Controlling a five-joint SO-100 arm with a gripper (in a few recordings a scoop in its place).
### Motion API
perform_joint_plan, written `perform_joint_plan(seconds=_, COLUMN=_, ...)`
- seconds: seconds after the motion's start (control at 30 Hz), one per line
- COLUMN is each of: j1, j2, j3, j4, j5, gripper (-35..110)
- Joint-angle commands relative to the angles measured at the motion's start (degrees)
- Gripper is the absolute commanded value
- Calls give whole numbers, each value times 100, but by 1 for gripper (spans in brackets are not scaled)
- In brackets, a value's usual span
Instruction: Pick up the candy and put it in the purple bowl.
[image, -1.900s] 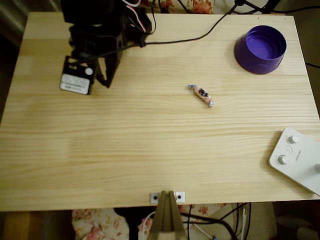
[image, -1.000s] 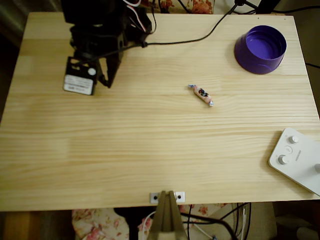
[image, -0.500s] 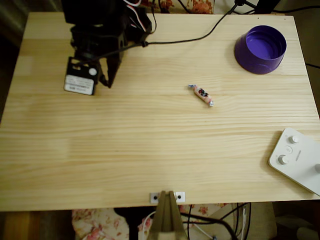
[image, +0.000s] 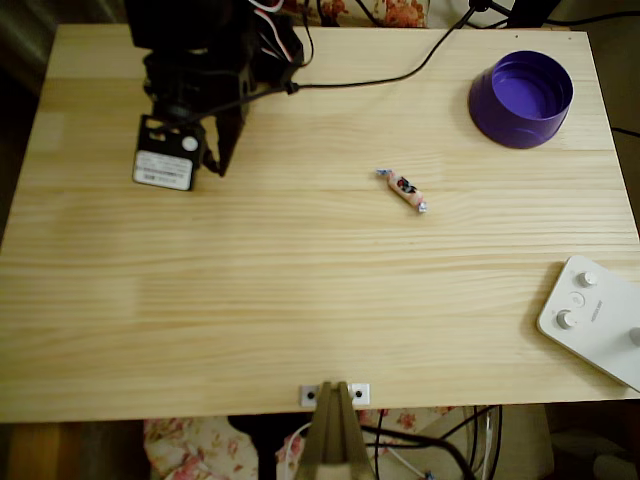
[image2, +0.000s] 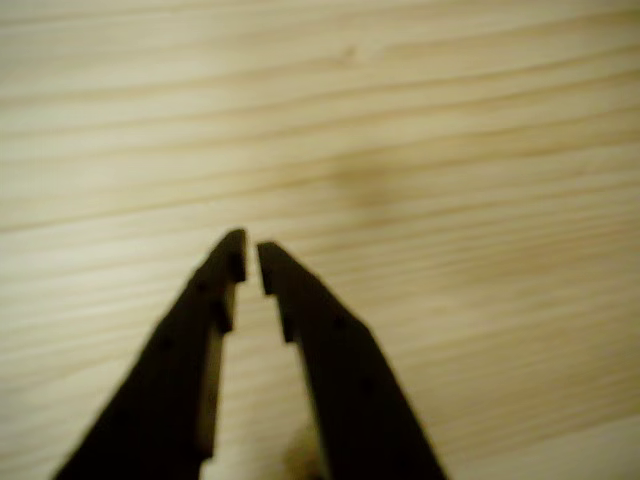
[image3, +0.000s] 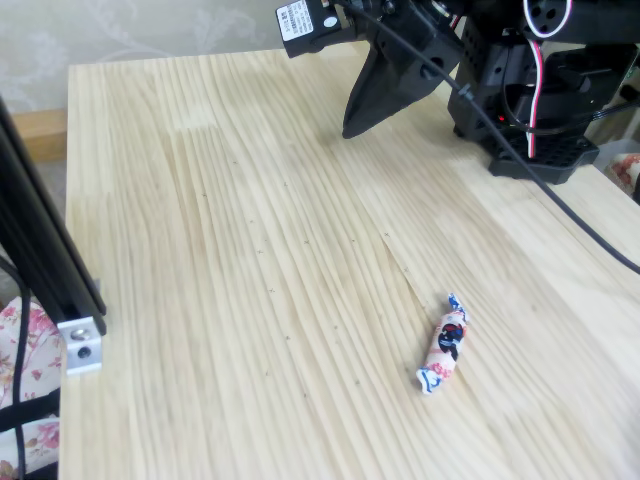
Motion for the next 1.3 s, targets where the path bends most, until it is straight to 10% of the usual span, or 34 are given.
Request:
perform_joint_plan(seconds=0.0, j1=-26, j2=79, j3=-9, j4=26, j5=-141, gripper=-1)
perform_joint_plan(seconds=0.6, j1=-431, j2=-1020, j3=-1354, j4=-229, j5=176, gripper=-1)
perform_joint_plan(seconds=1.27, j1=-3305, j2=-5124, j3=-4342, j4=-677, j5=1222, gripper=-1)
